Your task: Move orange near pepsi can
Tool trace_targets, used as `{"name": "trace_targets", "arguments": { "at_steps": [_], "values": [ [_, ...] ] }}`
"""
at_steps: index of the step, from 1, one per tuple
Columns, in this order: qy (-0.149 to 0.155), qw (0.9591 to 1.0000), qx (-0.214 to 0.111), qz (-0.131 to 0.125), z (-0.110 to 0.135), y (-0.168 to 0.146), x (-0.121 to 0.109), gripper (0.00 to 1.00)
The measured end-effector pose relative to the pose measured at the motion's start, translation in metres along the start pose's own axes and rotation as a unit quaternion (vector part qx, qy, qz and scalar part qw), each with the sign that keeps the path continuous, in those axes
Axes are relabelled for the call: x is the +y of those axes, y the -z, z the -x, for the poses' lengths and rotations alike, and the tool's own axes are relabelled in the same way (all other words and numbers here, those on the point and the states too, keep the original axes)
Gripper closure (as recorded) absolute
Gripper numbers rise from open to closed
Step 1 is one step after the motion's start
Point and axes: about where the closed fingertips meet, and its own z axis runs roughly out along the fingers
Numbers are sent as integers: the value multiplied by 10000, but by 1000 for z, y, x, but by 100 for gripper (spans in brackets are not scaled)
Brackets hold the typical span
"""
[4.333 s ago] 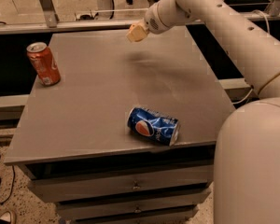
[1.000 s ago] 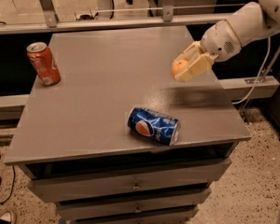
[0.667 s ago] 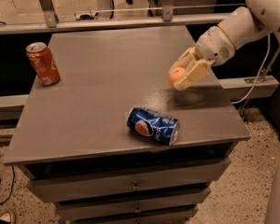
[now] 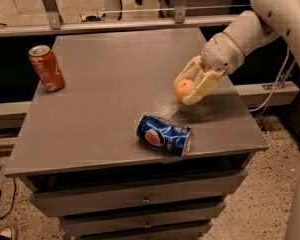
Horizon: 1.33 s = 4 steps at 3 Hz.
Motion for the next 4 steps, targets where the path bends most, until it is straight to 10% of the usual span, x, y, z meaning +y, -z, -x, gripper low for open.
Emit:
{"name": "trace_targets", "arguments": {
  "at_steps": [1,4],
  "values": [
    [132,9995,-79,283,2,-18,8,100],
    [142,9982,-73,579,-4,-41,7,36]
  ]
}}
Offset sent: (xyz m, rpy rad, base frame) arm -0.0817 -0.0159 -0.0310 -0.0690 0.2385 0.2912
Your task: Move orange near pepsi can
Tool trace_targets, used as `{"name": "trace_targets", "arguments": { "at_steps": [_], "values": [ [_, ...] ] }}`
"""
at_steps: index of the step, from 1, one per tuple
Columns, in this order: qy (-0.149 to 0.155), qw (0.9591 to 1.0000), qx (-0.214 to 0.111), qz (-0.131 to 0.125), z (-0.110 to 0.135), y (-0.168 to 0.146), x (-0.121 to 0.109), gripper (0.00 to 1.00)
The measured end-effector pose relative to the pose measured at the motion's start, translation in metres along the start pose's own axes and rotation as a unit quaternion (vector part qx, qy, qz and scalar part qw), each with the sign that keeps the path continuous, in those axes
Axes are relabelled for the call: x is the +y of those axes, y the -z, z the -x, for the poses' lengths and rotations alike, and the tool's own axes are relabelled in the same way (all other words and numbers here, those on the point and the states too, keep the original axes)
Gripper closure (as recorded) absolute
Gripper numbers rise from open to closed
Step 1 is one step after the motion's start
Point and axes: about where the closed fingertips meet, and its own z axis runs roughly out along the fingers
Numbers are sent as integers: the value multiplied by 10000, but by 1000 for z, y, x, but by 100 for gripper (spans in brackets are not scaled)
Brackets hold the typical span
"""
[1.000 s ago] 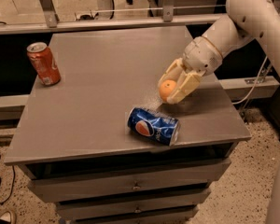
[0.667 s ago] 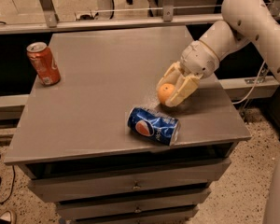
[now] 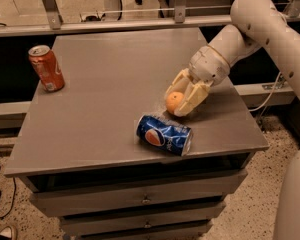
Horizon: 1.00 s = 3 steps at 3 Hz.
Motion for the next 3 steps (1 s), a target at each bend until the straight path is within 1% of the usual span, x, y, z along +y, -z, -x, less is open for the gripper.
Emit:
{"name": "trace_targets", "arguments": {
  "at_steps": [1,2,3],
  "values": [
    [36,10000,19,35,2,-2,-1,13],
    [60,10000,41,60,3,-3,-1,0],
    [74,9999,77,81,2,-4,0,0]
  ]
}}
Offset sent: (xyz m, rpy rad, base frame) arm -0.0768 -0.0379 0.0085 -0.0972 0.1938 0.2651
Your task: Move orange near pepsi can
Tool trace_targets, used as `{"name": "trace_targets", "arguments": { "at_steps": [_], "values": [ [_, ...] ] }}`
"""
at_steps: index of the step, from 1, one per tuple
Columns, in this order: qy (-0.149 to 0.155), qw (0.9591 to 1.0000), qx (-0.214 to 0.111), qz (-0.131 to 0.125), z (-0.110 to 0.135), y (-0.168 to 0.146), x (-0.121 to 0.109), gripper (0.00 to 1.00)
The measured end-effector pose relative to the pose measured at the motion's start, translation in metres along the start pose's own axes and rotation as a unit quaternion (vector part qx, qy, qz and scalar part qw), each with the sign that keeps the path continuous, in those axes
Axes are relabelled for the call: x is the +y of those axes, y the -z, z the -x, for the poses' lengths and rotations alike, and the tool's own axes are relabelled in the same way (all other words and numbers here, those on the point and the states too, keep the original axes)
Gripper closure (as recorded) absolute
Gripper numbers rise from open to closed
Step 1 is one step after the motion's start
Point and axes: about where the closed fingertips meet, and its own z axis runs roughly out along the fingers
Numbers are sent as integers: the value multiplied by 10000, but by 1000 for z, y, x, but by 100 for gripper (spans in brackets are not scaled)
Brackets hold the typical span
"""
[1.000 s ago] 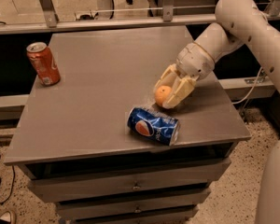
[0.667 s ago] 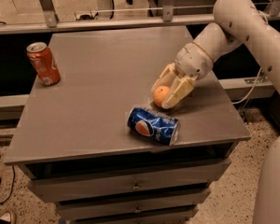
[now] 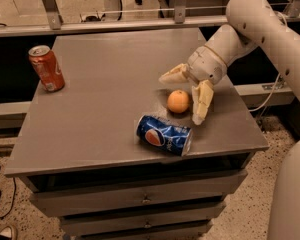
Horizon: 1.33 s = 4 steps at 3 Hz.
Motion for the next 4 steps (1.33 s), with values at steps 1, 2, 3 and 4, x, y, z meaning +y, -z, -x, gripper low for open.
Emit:
{"name": "trace_targets", "arguments": {
  "at_steps": [1,2,3,4],
  "values": [
    [-34,9999,47,-152,-3,12,-2,0],
    [-106,9981,64,-605,-4,49,-7,0],
    [-123,9899,101,-1406,3,114,-12,0],
    [-102,9773,-37,-2114,12,174,1,0]
  ]
}}
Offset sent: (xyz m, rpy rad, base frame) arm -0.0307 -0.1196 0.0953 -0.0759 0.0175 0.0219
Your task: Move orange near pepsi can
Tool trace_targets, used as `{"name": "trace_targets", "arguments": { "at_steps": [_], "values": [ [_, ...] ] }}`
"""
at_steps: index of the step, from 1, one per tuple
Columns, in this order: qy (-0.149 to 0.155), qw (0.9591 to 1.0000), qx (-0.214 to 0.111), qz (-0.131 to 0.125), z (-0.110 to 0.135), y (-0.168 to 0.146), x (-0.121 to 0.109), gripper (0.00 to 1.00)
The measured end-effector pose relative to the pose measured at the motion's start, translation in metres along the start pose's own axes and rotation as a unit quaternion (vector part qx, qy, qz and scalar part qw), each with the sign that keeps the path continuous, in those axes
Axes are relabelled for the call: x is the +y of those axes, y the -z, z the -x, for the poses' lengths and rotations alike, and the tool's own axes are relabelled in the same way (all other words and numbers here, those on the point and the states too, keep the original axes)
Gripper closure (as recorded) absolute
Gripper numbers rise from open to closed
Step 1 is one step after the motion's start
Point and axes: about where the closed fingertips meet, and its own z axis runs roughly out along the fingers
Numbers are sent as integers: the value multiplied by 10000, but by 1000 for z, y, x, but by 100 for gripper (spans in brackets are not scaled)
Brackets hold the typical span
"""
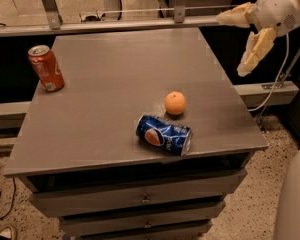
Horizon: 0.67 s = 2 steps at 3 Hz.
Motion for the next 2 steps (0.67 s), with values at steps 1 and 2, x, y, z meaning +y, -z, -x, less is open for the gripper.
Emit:
{"name": "trace_targets", "arguments": {
  "at_steps": [1,2],
  "values": [
    [111,9994,-79,-323,11,8,-15,0],
    [112,9988,-121,-453,13,5,-24,0]
  ]
}}
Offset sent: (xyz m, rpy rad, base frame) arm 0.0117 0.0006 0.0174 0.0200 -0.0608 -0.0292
